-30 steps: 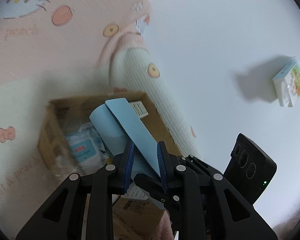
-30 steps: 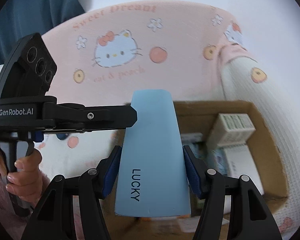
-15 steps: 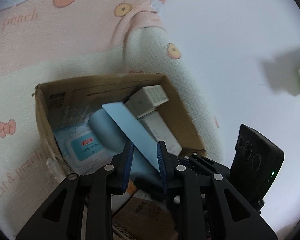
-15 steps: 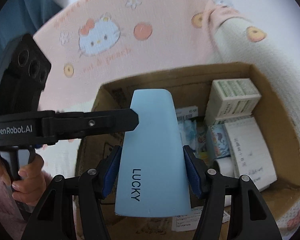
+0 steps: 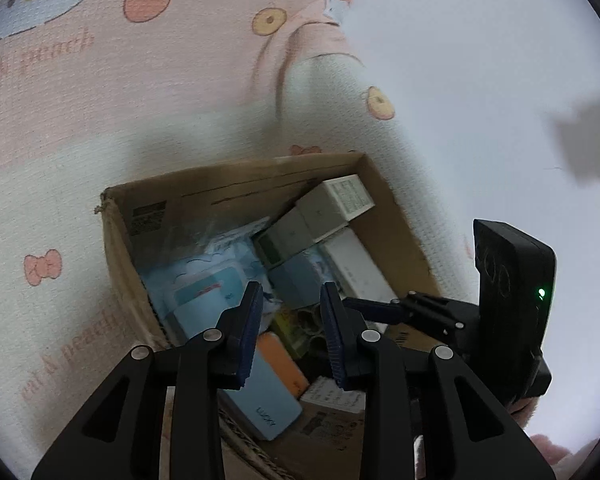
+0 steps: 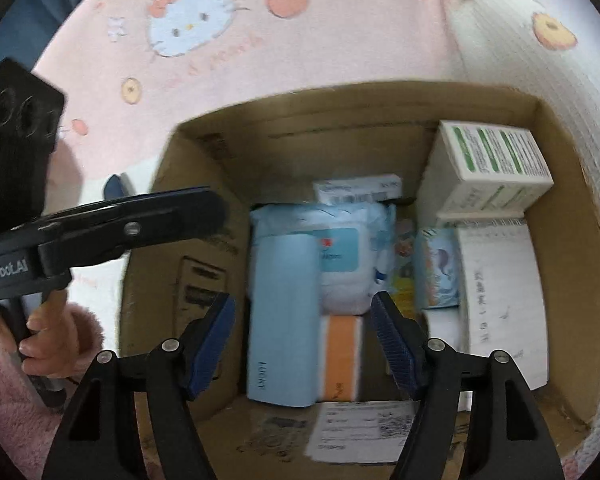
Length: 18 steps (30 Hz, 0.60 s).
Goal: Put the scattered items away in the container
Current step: 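Lower the LUCKY case into the box and open both grippers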
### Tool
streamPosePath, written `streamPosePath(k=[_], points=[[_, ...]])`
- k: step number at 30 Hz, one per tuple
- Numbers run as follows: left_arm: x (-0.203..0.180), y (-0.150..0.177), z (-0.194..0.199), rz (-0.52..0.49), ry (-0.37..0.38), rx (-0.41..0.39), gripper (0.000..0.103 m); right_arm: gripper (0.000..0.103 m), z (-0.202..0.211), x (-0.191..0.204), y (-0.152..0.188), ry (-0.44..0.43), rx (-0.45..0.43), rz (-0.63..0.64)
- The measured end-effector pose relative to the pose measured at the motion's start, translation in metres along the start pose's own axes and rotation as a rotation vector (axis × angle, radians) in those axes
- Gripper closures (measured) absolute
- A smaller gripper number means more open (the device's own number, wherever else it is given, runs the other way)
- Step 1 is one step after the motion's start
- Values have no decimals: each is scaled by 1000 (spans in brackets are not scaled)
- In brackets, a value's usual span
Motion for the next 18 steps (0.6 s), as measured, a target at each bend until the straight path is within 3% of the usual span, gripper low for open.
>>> streamPosePath(k=[3,4,5,6,8,12,18], points=[[-1,1,-1,-19,-19,5,70,40,-10,-11,3,35,34,-10],[-2,1,-3,-26,-30,10,70,57,-14,-15,2,43,43,-12],[-2,1,-4,-34,-40,11,71,81,-17,-18,1,43,52,-4],[-3,1,-4,-41,-45,11,76,86,-22,-18,1,47,71,18],[-3,3,-5,-56,-59,16,86,88,-28,-16,2,30,96,33],[4,7,-2,-35,-66,11,87,88,-37,-13,12,49,131,33],[8,7,30,-46,-72,-51,87,88,-14,-8,12,81,50,-2]])
Point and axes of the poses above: each gripper's, at about its wrist camera, not at the fingertips, and z roughly against the way its jaws point, x to its left, y to its underside, the point moved 9 cm from there along -z, roughly the way its jaws point, and after that the axes turned 5 degrees about -z, right-handed, at the moved point
